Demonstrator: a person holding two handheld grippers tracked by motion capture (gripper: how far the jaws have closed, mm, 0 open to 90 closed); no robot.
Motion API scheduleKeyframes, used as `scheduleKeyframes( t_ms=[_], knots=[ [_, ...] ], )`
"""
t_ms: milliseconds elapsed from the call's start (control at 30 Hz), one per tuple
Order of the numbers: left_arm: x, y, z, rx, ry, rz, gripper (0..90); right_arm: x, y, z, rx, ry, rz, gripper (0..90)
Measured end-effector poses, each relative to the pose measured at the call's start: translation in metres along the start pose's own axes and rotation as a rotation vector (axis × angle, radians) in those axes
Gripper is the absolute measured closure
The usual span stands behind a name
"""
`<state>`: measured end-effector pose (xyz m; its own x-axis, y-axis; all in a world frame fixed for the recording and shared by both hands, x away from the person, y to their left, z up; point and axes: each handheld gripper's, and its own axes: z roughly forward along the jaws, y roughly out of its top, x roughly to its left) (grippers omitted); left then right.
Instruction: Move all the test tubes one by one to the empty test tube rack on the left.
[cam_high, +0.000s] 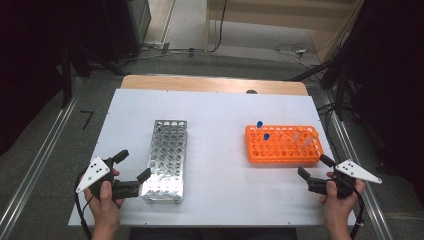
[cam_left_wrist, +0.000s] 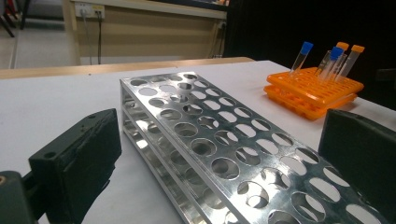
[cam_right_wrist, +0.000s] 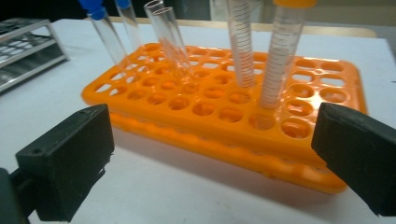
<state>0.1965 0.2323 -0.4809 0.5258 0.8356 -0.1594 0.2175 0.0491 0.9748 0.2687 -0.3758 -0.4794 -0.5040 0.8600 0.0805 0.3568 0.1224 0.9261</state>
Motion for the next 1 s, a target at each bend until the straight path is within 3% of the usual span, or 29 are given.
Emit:
scheduleKeyframes(
  t_ms=[133,267,400,533,700,833,1000],
  knots=[
    [-0.003,0.002,-0.001,-0.004,-0.001,0.001,0.0,-0.001,0.004,-0.001,-0.015,-0.008,0.028,0.0],
    [-0.004,0.003,-0.001,-0.009,-0.002,0.005,0.0,0.000,0.012,0.005,0.013,-0.058,-0.014,1.8],
    [-0.003,0.005,-0.003,-0.007,-0.004,0.013,0.0,-0.003,0.022,0.011,0.004,-0.079,0.007,2.4],
    [-0.002,0.006,-0.003,-0.006,-0.005,0.016,0.0,-0.008,0.028,0.022,0.028,-0.116,-0.018,3.4],
    [-0.001,0.005,-0.001,0.002,-0.002,0.022,0.0,-0.025,0.032,0.033,0.032,-0.151,0.032,8.4],
    [-0.001,0.004,0.001,0.006,-0.008,0.021,0.0,-0.035,0.028,0.043,0.047,-0.111,0.058,17.8],
    [-0.001,0.004,0.001,0.007,-0.009,0.023,0.0,-0.036,0.023,0.053,0.063,-0.069,0.078,31.6]
  ],
)
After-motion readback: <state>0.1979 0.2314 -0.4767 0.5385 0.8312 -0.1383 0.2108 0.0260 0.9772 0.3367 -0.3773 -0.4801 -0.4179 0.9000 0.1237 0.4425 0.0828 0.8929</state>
